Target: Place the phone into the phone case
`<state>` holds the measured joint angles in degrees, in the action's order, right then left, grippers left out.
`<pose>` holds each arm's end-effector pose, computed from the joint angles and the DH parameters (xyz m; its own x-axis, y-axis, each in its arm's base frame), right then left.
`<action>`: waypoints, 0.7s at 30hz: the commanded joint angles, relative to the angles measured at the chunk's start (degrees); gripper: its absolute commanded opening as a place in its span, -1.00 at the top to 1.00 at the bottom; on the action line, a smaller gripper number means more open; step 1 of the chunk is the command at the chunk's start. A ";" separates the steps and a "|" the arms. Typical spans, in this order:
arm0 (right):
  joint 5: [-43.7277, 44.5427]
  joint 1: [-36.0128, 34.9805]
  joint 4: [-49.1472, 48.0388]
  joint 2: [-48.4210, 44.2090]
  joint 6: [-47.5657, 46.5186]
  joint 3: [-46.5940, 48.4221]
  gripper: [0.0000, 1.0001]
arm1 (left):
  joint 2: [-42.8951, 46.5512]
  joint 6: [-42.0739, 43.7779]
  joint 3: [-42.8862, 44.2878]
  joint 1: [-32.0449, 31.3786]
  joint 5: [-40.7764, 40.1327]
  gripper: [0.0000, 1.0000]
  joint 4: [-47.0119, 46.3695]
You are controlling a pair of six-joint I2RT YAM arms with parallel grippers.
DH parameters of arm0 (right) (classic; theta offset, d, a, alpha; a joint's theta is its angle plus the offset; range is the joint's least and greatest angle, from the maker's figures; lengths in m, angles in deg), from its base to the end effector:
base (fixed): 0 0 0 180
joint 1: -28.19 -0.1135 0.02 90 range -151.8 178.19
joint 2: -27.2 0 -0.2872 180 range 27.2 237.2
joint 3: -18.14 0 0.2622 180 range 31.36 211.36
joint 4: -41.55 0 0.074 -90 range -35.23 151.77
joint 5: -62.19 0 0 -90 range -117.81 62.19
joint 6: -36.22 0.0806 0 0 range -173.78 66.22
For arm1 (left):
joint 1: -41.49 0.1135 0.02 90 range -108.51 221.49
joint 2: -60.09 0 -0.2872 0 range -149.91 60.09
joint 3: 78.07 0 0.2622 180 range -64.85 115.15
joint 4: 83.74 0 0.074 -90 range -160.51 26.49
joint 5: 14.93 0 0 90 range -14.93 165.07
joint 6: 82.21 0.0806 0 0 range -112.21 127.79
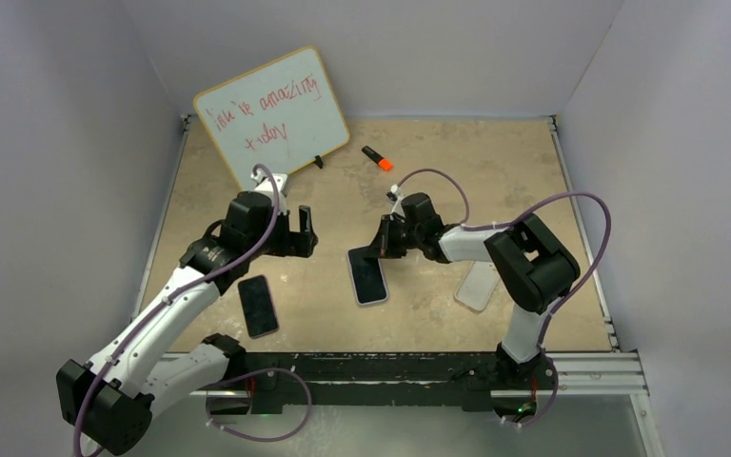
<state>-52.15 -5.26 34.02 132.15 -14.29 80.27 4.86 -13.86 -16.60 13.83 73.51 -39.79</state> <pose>0.3211 0.2519 0.1276 -0.8699 0.1198 -0.4785 -0.2977 0.6461 0.7028 0.2128 -0.1091 0.2834 -0.6677 -0.0664 -0.7415 0.2137 0.9370 -0.2764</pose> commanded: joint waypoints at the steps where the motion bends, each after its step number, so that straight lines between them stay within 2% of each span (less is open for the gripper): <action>1: 9.46 -0.14 9.01 -1.17 -2.55 -3.72 1.00 | 1.51 -3.45 1.72 0.15 -3.46 -0.96 1.26; 5: 8.28 -0.12 9.55 -5.01 -3.27 -3.18 1.00 | 0.27 -6.55 1.30 0.15 -3.76 -1.00 2.21; 9: 5.71 -0.12 10.30 -8.82 -3.20 -1.58 0.97 | -1.78 -11.47 0.36 0.25 -8.27 -1.00 3.75; 14: 5.09 -0.12 11.68 -14.93 -2.73 -1.00 0.23 | -3.62 -17.70 -2.39 1.21 -12.16 -1.00 5.53; 17: 5.78 -0.12 13.92 -18.76 -1.07 -1.50 -0.13 | -3.45 -20.07 -4.98 1.56 -12.16 -1.00 5.11; 21: 10.90 -0.13 20.09 -22.64 1.58 -1.19 -0.61 | -3.24 -16.87 -5.91 1.56 -7.72 -1.00 2.06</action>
<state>-46.84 -5.45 46.89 113.03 -15.08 78.59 1.32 -30.85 -22.11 15.14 63.39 -34.81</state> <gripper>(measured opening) 0.704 0.998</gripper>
